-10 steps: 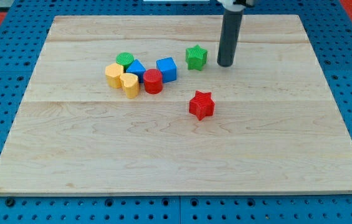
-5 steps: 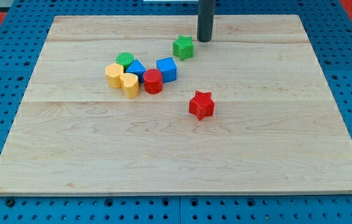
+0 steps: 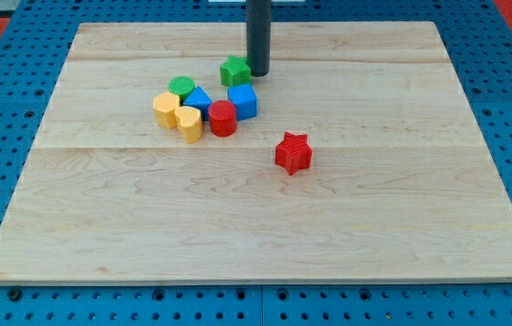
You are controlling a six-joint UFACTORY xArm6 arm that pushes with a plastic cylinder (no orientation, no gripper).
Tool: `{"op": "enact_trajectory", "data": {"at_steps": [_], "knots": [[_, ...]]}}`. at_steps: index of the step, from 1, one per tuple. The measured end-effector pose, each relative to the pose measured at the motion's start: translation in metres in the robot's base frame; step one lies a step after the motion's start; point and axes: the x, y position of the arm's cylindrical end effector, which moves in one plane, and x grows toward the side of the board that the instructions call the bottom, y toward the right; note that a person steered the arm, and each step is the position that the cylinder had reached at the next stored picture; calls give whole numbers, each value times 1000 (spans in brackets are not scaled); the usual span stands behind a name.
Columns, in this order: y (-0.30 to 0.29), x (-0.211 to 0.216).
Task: Move the green star into the group of blocks
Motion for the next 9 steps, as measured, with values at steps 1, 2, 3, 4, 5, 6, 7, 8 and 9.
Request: {"op": "enact_trajectory", "data": {"at_steps": [1, 2, 3, 4, 5, 6, 7, 8, 9], "knots": [[-2, -25], [-10, -20], [-18, -10], [-31, -10], [-31, -6], [-31, -6], [-2, -11], [82, -15], [141, 23]]}}
